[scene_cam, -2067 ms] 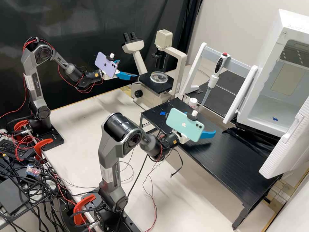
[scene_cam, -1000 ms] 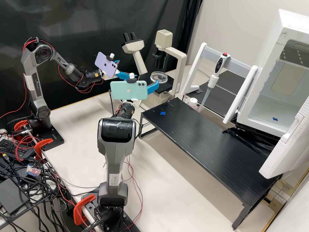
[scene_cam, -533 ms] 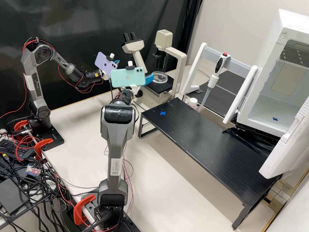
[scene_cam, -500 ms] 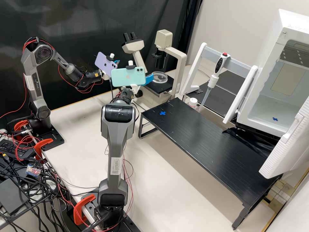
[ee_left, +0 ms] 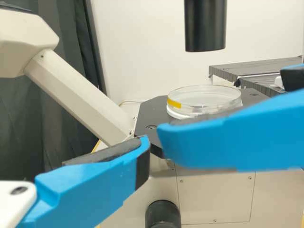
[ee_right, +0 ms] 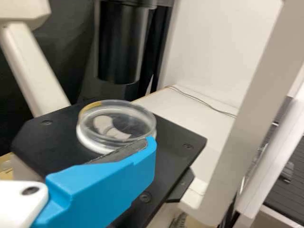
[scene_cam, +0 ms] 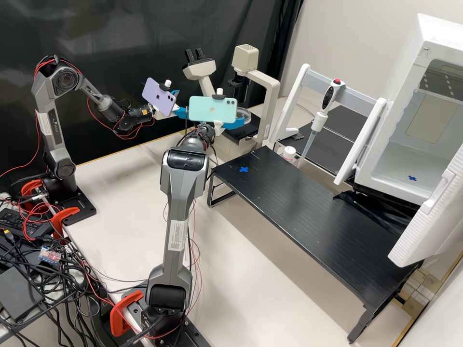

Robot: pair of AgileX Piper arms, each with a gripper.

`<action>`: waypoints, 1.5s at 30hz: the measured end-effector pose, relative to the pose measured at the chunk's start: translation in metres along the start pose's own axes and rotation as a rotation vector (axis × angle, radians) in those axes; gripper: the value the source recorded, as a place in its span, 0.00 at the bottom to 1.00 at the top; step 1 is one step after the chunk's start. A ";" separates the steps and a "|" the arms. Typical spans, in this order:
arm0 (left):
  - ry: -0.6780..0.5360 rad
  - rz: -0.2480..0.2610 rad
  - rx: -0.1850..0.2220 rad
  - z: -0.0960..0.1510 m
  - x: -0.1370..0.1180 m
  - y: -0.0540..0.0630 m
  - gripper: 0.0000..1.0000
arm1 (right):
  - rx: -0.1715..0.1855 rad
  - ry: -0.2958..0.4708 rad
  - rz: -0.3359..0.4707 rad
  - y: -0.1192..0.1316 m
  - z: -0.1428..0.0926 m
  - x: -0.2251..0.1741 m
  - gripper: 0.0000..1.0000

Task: Move the petri dish to the bench

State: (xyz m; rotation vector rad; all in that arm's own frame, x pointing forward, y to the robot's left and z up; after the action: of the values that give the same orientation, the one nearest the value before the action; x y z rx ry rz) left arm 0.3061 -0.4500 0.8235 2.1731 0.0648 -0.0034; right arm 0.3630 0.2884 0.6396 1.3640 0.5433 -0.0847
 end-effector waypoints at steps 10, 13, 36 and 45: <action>0.000 0.000 0.000 0.000 0.000 0.000 1.00 | 0.000 -0.035 0.005 0.001 -0.006 0.017 1.00; 0.000 0.000 0.000 0.000 0.000 0.000 1.00 | -0.006 -0.064 -0.006 -0.005 -0.006 0.024 1.00; 0.005 0.001 -0.004 0.000 0.000 0.000 1.00 | 0.036 -0.130 -0.102 -0.007 -0.002 0.047 1.00; 0.001 0.008 -0.002 0.000 0.000 0.001 1.00 | 0.114 -0.127 -0.118 0.001 0.001 0.028 1.00</action>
State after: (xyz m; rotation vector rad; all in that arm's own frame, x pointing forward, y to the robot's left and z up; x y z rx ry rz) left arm 0.3062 -0.4504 0.8241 2.1716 0.0562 0.0021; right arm 0.3884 0.2944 0.6289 1.4259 0.5179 -0.3006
